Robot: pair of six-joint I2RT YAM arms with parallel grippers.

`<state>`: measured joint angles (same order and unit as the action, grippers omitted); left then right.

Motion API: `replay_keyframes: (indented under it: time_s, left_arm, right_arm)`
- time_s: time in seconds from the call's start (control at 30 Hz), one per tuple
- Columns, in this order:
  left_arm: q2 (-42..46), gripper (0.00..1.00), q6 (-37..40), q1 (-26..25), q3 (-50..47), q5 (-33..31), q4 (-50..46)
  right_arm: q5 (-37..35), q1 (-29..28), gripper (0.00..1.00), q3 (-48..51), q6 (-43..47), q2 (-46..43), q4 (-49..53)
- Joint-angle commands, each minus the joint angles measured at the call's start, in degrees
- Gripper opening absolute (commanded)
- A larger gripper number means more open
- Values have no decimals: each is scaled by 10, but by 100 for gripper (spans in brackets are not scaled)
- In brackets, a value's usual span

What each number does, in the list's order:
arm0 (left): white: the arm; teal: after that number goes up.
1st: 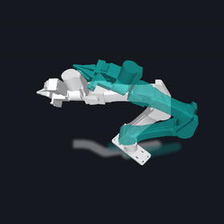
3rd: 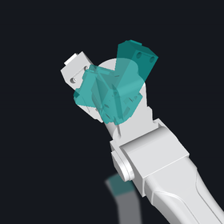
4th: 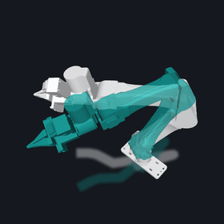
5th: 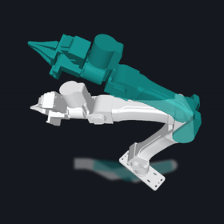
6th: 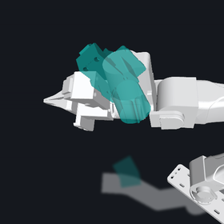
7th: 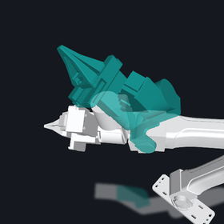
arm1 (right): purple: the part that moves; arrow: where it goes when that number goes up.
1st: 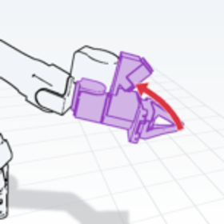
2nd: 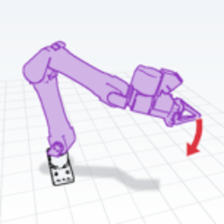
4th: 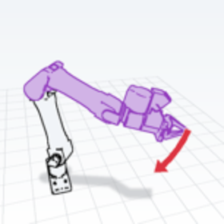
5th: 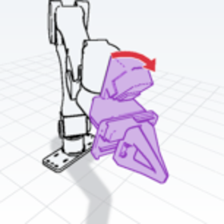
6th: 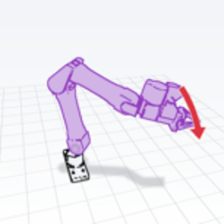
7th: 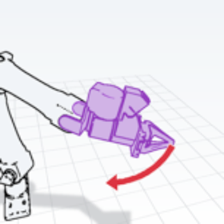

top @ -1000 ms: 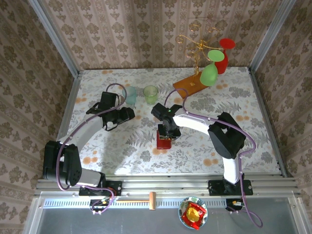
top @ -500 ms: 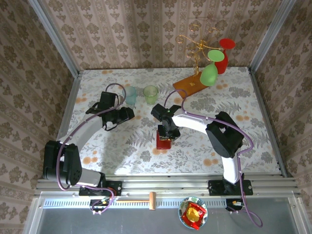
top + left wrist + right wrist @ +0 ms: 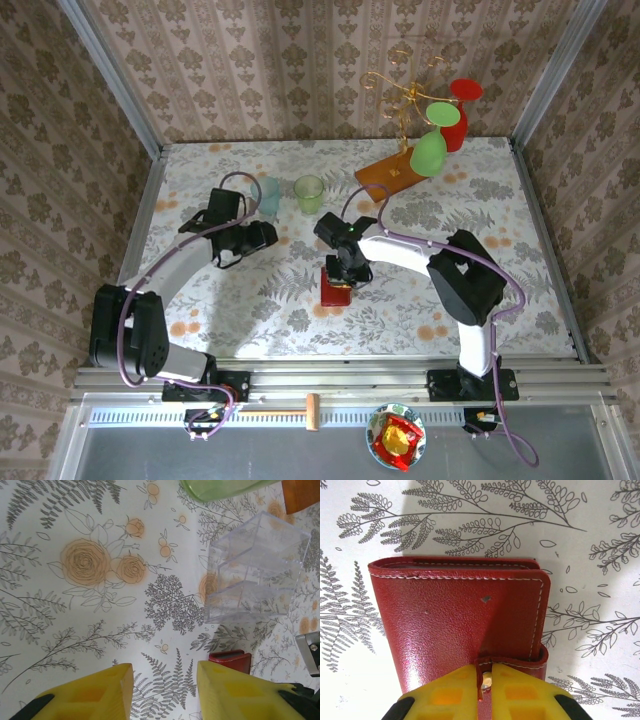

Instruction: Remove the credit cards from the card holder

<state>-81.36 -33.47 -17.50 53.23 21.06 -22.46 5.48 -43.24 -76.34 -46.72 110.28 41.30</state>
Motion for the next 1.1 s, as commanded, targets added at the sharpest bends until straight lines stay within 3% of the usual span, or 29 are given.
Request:
replay_keyframes:
  time_s: [0.0,0.67,0.73,0.93,1.07]
  left_arm:
    - [-11,39,-12,-13,12,1,2]
    - [-91,39,-91,-130,69,-3,38]
    - [-98,39,-101,-138,71,-2,46]
    - [-104,39,-107,-147,86,-14,41]
    - [-105,39,-99,-147,102,-21,28]
  right_arm:
    - [26,9,10,40,-12,0,-39]
    - [217,119,5,243,-58,-83,-299]
    - [218,126,6,253,-55,-93,-298]
    - [154,128,25,233,-5,-134,-190]
    - [116,128,29,217,21,-146,-139]
